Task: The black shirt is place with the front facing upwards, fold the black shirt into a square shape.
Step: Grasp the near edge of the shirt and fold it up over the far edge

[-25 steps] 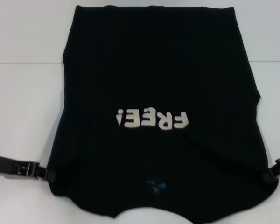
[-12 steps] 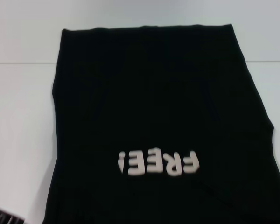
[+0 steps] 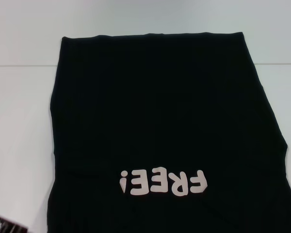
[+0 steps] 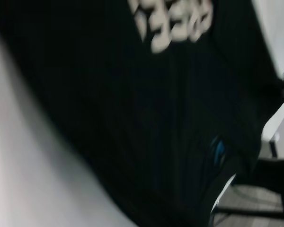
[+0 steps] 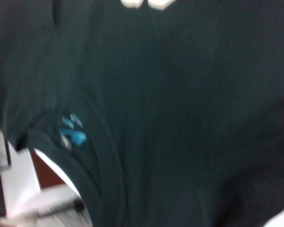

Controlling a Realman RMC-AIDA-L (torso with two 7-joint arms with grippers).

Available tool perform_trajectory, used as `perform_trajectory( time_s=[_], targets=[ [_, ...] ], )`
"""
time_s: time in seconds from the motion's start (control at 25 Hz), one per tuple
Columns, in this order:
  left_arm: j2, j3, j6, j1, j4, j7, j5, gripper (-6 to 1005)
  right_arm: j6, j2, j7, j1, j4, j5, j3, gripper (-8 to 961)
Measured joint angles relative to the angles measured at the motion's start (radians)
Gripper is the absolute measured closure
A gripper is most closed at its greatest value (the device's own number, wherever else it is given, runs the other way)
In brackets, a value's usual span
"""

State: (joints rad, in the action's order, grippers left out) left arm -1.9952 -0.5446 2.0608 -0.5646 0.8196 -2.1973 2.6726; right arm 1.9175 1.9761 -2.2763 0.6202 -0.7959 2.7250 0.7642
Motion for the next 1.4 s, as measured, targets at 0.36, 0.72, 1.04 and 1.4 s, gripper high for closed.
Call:
perform_trajectory(
  time_s=[0.36,0.72,1.04,1.4],
  targets=[
    [0.032,0.217,-0.116,-0.070,-0.071,-0.026,-0.104,973,-0.032,-0.059,0.040,-0.014,0.080,-0.182,-0.342,888],
    [0.035,0.267,-0.431,-0.064,-0.182,-0.006,-0.346,973,-0.279,-0.069,0.099,-0.036,0.207,-0.485,-0.398,888],
    [-0.012,0.266,-0.731,-0.062,-0.288,0.116,-0.519,973,-0.573,-0.002,0.291,-0.051,0.305,-0.736,-0.401,889],
    [-0.067,0.267,-0.913,-0.062,-0.300,0.222,-0.668,973,-0.777,0.067,0.466,-0.049,0.309,-0.879,-0.402,889]
  ],
)
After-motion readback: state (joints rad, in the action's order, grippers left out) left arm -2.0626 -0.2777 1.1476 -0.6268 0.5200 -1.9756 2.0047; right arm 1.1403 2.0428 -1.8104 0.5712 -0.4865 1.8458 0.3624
